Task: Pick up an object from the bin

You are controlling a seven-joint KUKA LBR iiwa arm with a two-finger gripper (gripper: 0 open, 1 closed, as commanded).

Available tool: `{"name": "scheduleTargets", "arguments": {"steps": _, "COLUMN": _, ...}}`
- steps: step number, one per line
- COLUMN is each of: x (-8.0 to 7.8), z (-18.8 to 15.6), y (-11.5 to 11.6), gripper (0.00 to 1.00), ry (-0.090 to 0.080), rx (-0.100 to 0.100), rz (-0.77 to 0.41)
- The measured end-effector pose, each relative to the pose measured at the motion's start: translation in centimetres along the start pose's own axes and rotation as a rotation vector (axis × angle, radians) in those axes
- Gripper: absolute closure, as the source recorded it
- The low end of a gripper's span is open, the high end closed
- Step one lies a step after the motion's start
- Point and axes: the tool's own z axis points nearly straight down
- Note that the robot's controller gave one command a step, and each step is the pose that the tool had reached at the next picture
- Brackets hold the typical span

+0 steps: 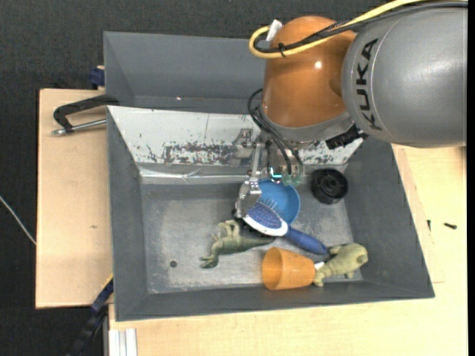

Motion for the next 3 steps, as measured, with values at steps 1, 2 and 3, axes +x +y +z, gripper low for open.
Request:
{"name": "scheduleTargets", "arguments": {"steps": 1, "x": 3.0, "z": 14.0, "y": -9.7, "gripper": 0.0, "ry": -0.018, "rx": -0.003, "rz": 0.028}}
{"name": "scheduleTargets", "arguments": {"steps": 2, "x": 0.9, "z": 2.7, "y": -7.4, "gripper": 0.0, "ry": -0.022, "rx": 0.0, "rz": -0.141}}
{"name": "scheduleTargets", "arguments": {"steps": 3, "x": 4.8, "z": 11.7, "y": -9.6, "gripper": 0.0, "ry": -0.03, "rx": 0.001, "rz": -0.281}}
